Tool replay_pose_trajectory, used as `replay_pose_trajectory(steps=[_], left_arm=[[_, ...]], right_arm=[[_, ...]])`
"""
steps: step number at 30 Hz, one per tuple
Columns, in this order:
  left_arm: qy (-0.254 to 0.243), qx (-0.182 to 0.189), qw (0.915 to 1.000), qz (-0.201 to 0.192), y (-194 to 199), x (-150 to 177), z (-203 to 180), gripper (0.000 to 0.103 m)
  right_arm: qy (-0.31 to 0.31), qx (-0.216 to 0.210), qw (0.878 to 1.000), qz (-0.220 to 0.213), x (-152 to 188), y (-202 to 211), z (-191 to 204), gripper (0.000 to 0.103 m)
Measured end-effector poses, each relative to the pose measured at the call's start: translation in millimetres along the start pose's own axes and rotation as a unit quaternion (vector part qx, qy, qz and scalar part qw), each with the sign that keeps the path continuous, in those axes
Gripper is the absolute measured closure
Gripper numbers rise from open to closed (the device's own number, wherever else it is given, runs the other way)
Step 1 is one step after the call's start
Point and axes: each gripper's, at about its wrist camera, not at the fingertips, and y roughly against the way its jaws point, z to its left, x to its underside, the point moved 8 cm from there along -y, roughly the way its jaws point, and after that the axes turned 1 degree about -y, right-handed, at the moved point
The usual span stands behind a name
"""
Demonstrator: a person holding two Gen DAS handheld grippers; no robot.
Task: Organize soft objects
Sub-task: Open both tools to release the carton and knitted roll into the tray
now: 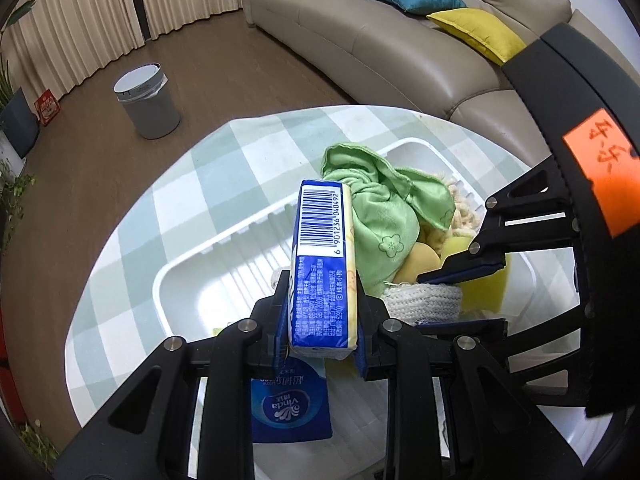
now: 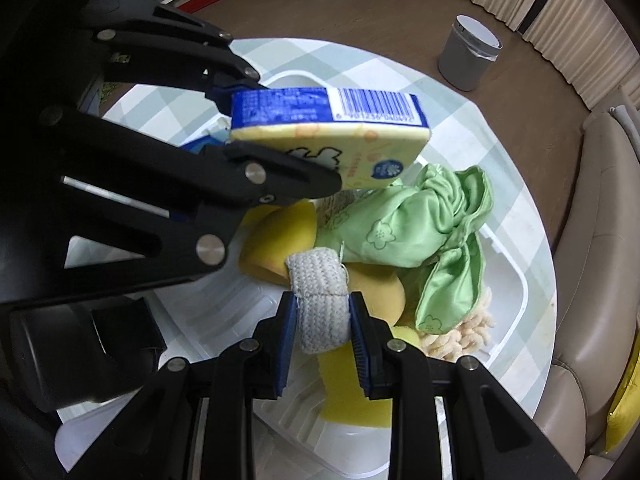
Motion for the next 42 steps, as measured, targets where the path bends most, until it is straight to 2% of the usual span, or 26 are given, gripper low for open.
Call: replay_pose_trajectory(steps=[5,18,19,23,24,26,28,30,33,35,36,37,42], left_arm=[[0.008,0.003,0.9999,0.008,-7,4,0,0.079],[0.019,0.009,0.9996,0.019,-11,11,2,0.078],[0.022,0.011,0.9995,0.018,-10,11,3,0.075],[0.027,0.006,0.9995,0.013,-7,11,5,0.051],[0.029,0.005,0.9995,0.012,-5,12,6,0.048],[0.031,0.0,0.9995,0.009,-2,12,7,0.036],[0.033,-0.005,0.9994,0.003,2,11,9,0.03],[0.035,-0.006,0.9994,0.0,5,11,10,0.029],[0.037,-0.008,0.9992,-0.01,11,10,10,0.014],[0.044,-0.008,0.9987,-0.023,17,9,12,0.004],[0.049,-0.008,0.9984,-0.028,21,8,13,0.002],[0.054,-0.006,0.998,-0.033,24,7,14,0.0],[0.069,-0.015,0.9957,-0.059,46,1,19,0.0]], right_arm=[[-0.001,-0.006,1.0,0.008,1,-7,-4,0.074],[-0.006,-0.002,1.0,-0.002,4,-6,-6,0.074],[-0.006,-0.001,1.0,-0.004,5,-6,-6,0.074],[-0.013,0.0,1.0,-0.013,5,-2,-6,0.074],[-0.013,0.0,1.0,-0.014,5,-1,-6,0.073],[-0.015,0.001,1.0,-0.018,4,2,-6,0.068],[-0.021,0.001,1.0,-0.022,3,5,-7,0.053],[-0.025,0.004,0.999,-0.025,3,7,-8,0.049],[-0.028,0.007,0.999,-0.031,3,11,-8,0.045],[-0.031,0.015,0.999,-0.036,2,16,-10,0.032],[-0.035,0.016,0.998,-0.041,2,19,-11,0.021],[-0.036,0.016,0.998,-0.049,2,24,-12,0.016],[-0.044,0.024,0.996,-0.077,3,48,-15,0.0]])
